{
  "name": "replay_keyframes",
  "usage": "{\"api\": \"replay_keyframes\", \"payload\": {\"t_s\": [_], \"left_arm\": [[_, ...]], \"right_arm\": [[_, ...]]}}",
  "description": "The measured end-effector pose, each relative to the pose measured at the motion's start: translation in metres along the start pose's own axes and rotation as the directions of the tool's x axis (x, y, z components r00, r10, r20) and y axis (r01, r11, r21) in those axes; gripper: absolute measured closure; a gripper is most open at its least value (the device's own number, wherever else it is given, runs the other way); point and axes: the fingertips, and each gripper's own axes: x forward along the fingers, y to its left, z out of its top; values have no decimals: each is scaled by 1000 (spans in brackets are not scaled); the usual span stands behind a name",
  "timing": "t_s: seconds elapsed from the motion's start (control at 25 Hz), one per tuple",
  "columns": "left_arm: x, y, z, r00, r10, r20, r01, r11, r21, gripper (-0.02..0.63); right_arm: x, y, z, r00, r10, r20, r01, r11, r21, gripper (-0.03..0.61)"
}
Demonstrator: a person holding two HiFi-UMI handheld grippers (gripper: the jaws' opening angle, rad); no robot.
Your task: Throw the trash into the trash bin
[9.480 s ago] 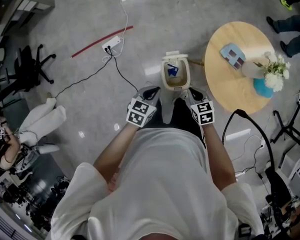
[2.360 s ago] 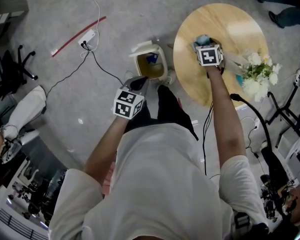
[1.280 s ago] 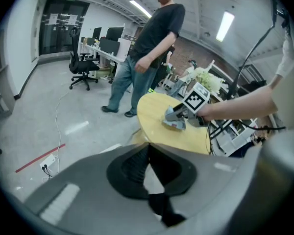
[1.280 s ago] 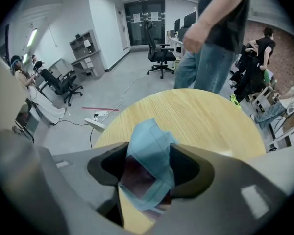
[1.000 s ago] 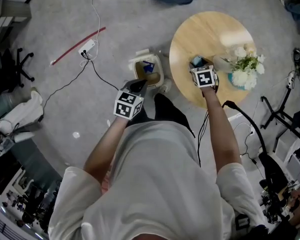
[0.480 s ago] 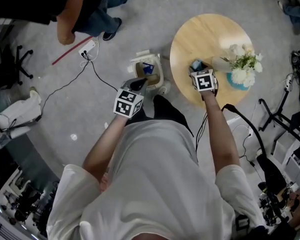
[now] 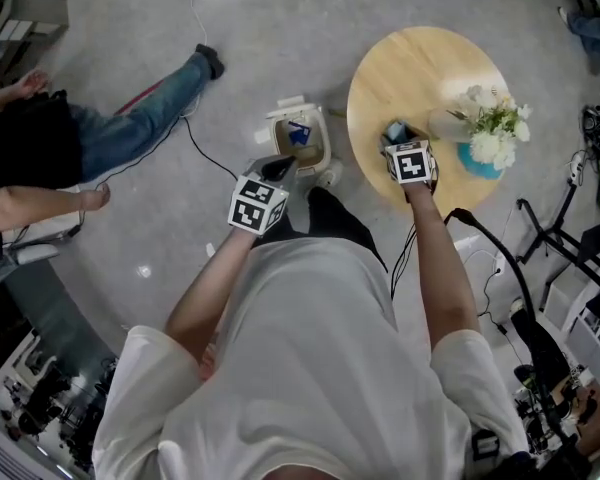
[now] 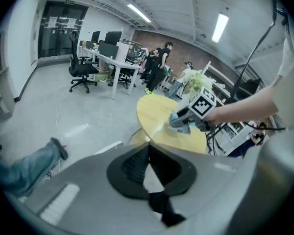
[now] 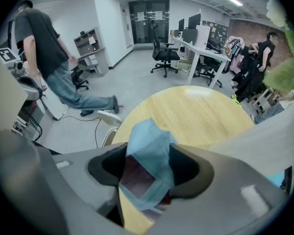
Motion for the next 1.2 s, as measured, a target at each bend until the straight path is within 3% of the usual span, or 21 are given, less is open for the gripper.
{"api": "replay_keyframes", "payload": {"t_s": [1.2], "left_arm": [[-39,35,-40,999,43,22,-41,996,-78,609]], "right_arm": [[10,82,32,996,89,11,-88,994,-67,328]]}}
